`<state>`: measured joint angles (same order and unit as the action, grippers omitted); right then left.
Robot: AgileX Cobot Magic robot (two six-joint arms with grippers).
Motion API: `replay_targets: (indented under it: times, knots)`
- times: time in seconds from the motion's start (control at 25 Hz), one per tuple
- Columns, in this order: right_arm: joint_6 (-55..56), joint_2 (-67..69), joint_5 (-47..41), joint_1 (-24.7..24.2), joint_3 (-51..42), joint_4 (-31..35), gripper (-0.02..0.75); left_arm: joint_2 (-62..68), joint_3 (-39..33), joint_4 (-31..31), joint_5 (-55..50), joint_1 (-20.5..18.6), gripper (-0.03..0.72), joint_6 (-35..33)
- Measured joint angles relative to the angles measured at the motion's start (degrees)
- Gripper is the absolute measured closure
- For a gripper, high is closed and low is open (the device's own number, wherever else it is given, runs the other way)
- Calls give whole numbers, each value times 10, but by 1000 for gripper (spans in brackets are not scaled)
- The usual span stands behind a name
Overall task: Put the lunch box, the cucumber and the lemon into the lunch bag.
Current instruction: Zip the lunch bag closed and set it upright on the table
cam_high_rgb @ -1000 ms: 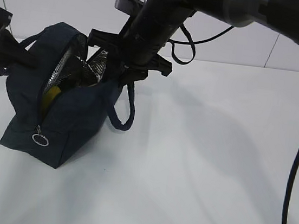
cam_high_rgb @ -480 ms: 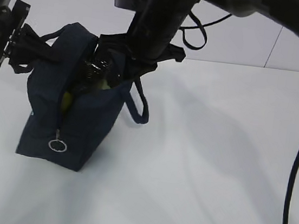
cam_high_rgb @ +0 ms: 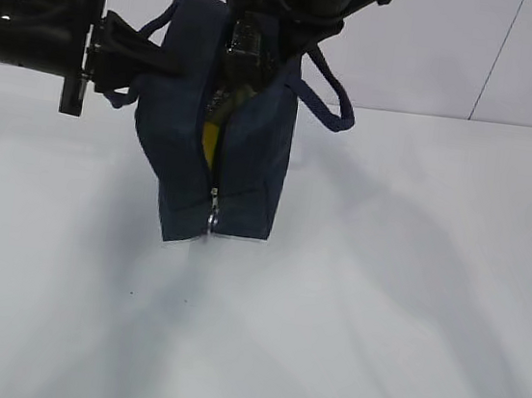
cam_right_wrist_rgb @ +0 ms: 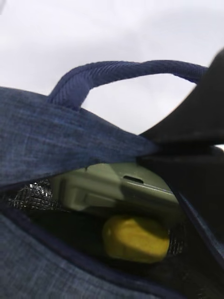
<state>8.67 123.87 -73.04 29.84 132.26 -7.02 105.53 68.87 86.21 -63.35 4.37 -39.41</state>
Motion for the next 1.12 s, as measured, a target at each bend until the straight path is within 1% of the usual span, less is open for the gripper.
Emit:
replay_targets:
  times: [0.12,0.28,0.44,0.56,0.84,1.0,1.12]
  knots:
    - [-2,-17,-1,-5,-22,-23,720,20,0,32,1,17,697,0]
    - [9,-39,-2,-28,-66,-27,720,39,0,57,10,29,697,0]
    - [12,-56,-2,-63,-110,5,720,45,0,62,13,32,697,0]
    - [15,-59,-1,-77,-134,18,720,49,3,63,15,39,697,0]
    - [14,-59,6,-85,-183,9,720,108,73,73,24,88,697,0]
    - [12,-59,7,-103,-189,5,720,137,88,88,29,98,697,0]
    - [11,-59,7,-111,-189,3,720,147,90,89,29,98,697,0]
